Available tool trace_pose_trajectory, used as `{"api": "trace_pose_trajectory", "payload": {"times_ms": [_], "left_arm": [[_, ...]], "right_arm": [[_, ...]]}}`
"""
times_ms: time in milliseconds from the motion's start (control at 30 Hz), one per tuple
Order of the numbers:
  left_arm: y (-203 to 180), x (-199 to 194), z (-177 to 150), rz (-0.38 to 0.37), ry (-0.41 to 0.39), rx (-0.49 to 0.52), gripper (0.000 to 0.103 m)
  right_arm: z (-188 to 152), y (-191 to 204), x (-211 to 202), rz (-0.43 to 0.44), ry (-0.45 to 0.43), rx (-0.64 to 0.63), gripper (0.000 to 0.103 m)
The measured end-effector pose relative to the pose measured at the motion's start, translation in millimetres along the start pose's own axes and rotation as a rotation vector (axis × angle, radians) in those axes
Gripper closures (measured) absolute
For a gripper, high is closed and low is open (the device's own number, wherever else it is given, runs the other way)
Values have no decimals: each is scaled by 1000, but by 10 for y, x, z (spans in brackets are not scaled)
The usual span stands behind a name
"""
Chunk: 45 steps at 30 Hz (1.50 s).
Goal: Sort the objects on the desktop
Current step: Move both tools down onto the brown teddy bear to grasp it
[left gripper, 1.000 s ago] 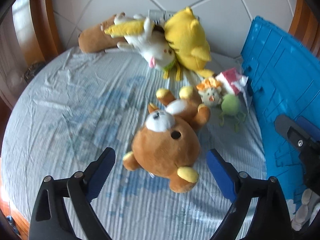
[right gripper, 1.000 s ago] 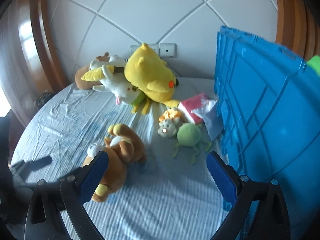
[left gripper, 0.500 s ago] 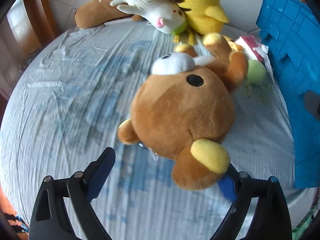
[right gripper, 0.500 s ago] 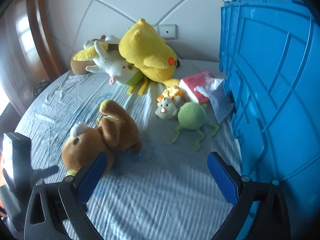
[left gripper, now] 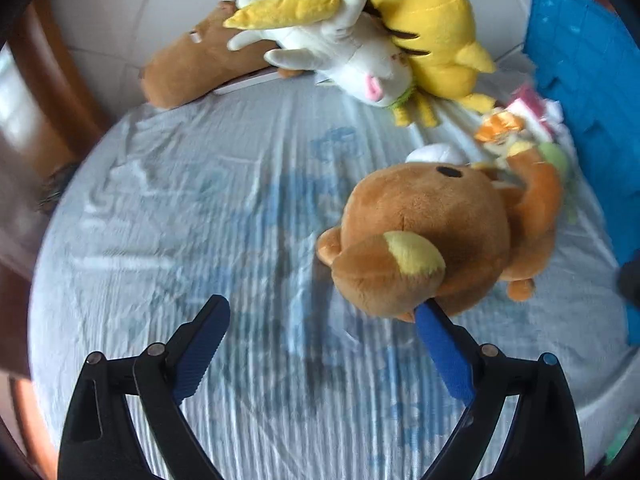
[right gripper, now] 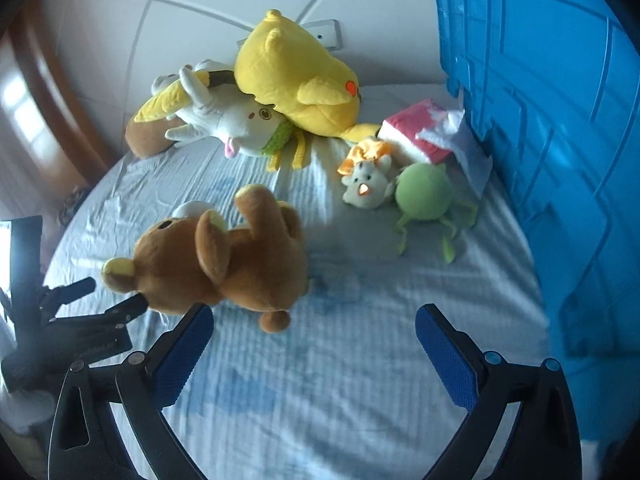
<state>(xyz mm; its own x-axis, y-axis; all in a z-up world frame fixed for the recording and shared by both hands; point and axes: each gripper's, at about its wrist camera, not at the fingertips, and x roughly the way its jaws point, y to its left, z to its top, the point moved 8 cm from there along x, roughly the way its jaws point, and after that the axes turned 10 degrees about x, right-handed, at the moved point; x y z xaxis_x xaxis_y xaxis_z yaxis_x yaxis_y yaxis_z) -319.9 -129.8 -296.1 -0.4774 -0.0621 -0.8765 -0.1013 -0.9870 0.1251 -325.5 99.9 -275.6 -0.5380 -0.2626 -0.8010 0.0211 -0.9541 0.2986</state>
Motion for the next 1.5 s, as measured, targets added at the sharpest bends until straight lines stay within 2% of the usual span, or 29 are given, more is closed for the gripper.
{"api": "trace_pose_trajectory", "payload": {"times_ms": [133, 200, 333, 567, 700, 767, 800, 833, 867, 900, 933, 1067, 1233, 1400, 1467, 1500], "left_arm": [[-26, -89, 49, -121, -19, 16, 7], [-75, -112, 66, -156, -22, 24, 7], [-176, 13, 50, -185, 10, 39, 7], [-229, -11, 59, -214, -1, 5, 7], [-324, -6, 23, -196, 4, 21, 7], [-363, 48, -8, -202, 20, 18, 7], [-386, 61, -8, -206, 20, 17, 7], [-401, 66, 0, -202, 16, 17, 7], [-411, 68, 12, -197, 12, 16, 7], [-419, 70, 24, -195, 7, 12, 7], [-429, 70, 36, -196, 3, 8, 7], [-487, 64, 76, -195, 2, 10, 8], [-643, 317, -30, -205, 93, 31, 7], [-664, 327, -42, -185, 66, 28, 7], [-666, 333, -46, -189, 67, 35, 7], [-669, 351, -59, -189, 75, 43, 7]], "right_arm": [[17, 62, 54, -1, -10, 96, 1], [51, 98, 47, -17, -23, 114, 1], [131, 157, 36, -45, -41, 133, 1], [124, 260, 297, -51, -11, 91, 1], [141, 333, 436, -63, -4, 48, 2], [157, 337, 505, -80, 1, 29, 16], [167, 335, 539, -87, 1, 21, 31], [175, 335, 571, -91, 1, 15, 38], [178, 341, 599, -86, 0, 10, 43], [174, 350, 626, -87, 0, -1, 52], [165, 358, 653, -90, 2, -12, 53], [166, 344, 659, -87, -20, -36, 48], [182, 270, 748, -61, 12, -37, 46], [167, 258, 781, -34, 18, -40, 46], [185, 241, 799, -39, 18, -39, 39], [200, 220, 814, -54, 14, -41, 30]]}}
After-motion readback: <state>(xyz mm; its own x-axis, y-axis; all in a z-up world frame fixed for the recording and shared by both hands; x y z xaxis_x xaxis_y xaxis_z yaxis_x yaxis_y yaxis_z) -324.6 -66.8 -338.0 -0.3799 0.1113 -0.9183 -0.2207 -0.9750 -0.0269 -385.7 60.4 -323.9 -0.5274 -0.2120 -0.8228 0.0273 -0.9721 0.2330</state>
